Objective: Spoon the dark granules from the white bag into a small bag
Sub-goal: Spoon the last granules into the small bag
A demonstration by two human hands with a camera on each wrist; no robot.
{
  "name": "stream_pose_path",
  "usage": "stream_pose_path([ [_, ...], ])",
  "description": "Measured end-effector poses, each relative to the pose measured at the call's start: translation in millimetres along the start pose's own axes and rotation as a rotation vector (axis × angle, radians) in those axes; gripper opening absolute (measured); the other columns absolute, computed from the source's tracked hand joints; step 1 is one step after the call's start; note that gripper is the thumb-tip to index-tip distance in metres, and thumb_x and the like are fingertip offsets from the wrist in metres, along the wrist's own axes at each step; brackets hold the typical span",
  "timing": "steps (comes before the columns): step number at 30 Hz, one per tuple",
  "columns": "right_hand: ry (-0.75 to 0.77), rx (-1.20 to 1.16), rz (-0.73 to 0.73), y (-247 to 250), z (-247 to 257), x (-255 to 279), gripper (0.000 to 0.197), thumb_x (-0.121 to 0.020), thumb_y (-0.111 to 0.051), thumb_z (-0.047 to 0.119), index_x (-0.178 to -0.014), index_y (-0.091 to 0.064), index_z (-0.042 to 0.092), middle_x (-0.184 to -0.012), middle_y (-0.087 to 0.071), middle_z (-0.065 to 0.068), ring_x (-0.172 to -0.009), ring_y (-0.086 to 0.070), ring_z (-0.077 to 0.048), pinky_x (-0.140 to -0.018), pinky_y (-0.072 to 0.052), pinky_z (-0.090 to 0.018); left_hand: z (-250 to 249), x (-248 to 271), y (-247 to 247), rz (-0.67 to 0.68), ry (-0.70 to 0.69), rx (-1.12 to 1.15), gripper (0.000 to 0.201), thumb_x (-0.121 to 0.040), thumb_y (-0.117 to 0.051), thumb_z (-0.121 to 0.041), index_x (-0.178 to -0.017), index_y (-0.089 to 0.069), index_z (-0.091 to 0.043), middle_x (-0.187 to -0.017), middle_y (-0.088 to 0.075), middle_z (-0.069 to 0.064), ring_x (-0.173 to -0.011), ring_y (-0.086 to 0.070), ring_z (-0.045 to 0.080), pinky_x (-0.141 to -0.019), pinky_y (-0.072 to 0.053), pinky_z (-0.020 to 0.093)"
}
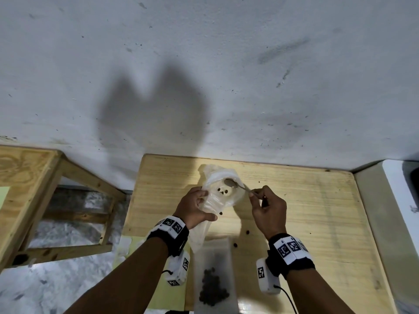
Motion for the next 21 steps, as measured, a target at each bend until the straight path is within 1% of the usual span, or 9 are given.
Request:
stream_pose_path([
  [2,0.012,0.007,-0.006,-1,2,0,0.030,-0.086,-0.070,0.024,-0.071,-0.043,0.025,-0.068,-0.070,-0.006,-0.042,-0.039,-0.023,-0.044,-0.039,-0.032,0,-1,0,0.000,0.000,-0.007,0.088,-0.055,-0.094,-0.012,-0.133,-0.054,-0.014,-0.137,-0.048,-0.008,-0.119,-0.056,0.014,-0.086,-0.043,0.014],
  [3,0.022,0.007,-0.012,-1,4,1,0.028,-0.086,-0.067,0.027,-0.071,-0.043,0.025,-0.065,-0.068,-0.009,-0.042,-0.038,-0.022,-0.043,-0.039,-0.032,0,-1,0,-0.002,0.000,-0.008,0.088,-0.054,-0.095,-0.013,-0.133,-0.054,-0.015,-0.138,-0.049,-0.008,-0.120,-0.056,0.015,-0.087,-0.044,0.015],
  [5,0.041,0.012,-0.022,1,10,2,0.026,-0.085,-0.066,0.026,-0.071,-0.044,0.023,-0.059,-0.062,-0.009,-0.041,-0.037,-0.020,-0.043,-0.038,-0.032,1,-1,0,-0.003,0.001,-0.014,0.088,-0.054,-0.095,-0.013,-0.132,-0.054,-0.016,-0.140,-0.049,-0.006,-0.119,-0.057,0.015,-0.087,-0.045,0.016],
  [7,0.054,0.032,-0.010,2,17,3,0.026,-0.084,-0.068,0.019,-0.071,-0.046,0.020,-0.054,-0.056,-0.006,-0.041,-0.036,-0.018,-0.045,-0.038,-0.031,2,0,-1,-0.001,-0.006,-0.022,0.088,-0.055,-0.095,-0.013,-0.133,-0.054,-0.016,-0.141,-0.048,-0.004,-0.119,-0.056,0.014,-0.087,-0.044,0.015],
  [9,0.067,0.085,0.008,2,22,5,0.027,-0.083,-0.070,0.011,-0.070,-0.046,0.016,-0.050,-0.046,0.005,-0.041,-0.032,-0.012,-0.045,-0.035,-0.028,3,1,-1,-0.004,-0.009,-0.017,0.088,-0.056,-0.094,-0.011,-0.133,-0.053,-0.015,-0.143,-0.047,-0.005,-0.119,-0.055,0.013,-0.087,-0.043,0.017],
  [12,0.072,0.156,0.041,-1,27,7,0.031,-0.082,-0.069,0.009,-0.071,-0.042,0.019,-0.047,-0.033,0.011,-0.040,-0.035,-0.011,-0.045,-0.029,-0.022,4,2,-3,-0.008,-0.024,-0.016,0.087,-0.058,-0.093,-0.009,-0.134,-0.052,-0.014,-0.144,-0.044,-0.004,-0.117,-0.052,0.010,-0.089,-0.042,0.017],
  [14,0.052,0.165,0.054,-5,26,9,0.034,-0.083,-0.068,0.010,-0.071,-0.039,0.022,-0.046,-0.032,0.011,-0.040,-0.036,-0.012,-0.045,-0.027,-0.022,4,3,-4,-0.009,-0.029,-0.027,0.088,-0.058,-0.093,-0.010,-0.135,-0.052,-0.013,-0.145,-0.043,-0.004,-0.116,-0.050,0.009,-0.092,-0.041,0.017],
  [17,-0.005,0.142,0.039,-7,21,12,0.031,-0.084,-0.068,0.012,-0.071,-0.040,0.019,-0.046,-0.034,0.011,-0.039,-0.032,-0.012,-0.045,-0.029,-0.024,5,3,-5,-0.009,-0.035,-0.043,0.089,-0.056,-0.094,-0.012,-0.135,-0.053,-0.012,-0.147,-0.041,-0.006,-0.117,-0.052,0.010,-0.095,-0.042,0.019],
  [21,-0.074,0.066,0.006,-8,13,15,0.029,-0.086,-0.069,0.015,-0.072,-0.043,0.017,-0.045,-0.037,0.009,-0.037,-0.031,-0.012,-0.044,-0.031,-0.026,6,2,-5,-0.015,-0.044,-0.046,0.090,-0.055,-0.095,-0.011,-0.134,-0.054,-0.011,-0.147,-0.040,-0.007,-0.122,-0.053,0.013,-0.096,-0.041,0.019],
])
Point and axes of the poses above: each hand's wrist, its own x-axis away from the middle knuckle, its own y-axis out of the back of the hand, z = x × y, the point moved 4 cm from there along -x, towards the middle knuckle
